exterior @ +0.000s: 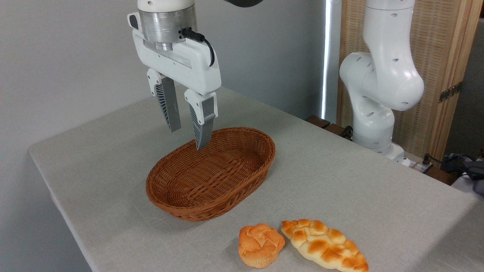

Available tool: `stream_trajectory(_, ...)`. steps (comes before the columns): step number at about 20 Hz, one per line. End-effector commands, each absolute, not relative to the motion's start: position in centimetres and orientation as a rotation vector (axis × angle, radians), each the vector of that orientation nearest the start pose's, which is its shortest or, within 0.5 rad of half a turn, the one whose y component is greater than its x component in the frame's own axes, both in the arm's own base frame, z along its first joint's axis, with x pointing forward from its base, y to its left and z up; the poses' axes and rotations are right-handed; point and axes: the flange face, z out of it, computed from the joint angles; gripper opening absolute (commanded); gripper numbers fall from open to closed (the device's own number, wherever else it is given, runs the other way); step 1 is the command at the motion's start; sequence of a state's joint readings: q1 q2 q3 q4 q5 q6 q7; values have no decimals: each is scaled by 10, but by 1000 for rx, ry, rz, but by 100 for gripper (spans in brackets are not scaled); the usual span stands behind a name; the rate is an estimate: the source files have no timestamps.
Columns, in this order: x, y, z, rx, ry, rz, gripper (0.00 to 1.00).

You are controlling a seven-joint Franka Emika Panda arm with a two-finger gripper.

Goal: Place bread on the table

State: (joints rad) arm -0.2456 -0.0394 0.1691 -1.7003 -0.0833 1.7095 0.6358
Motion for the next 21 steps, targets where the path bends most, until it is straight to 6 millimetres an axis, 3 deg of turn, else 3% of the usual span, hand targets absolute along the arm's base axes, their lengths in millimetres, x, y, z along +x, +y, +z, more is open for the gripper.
stream_trajectory(1, 552, -47, 601, -3021, 1125, -109, 100)
stream_trajectory(21, 551, -43, 607, -3027, 1097, -125, 100)
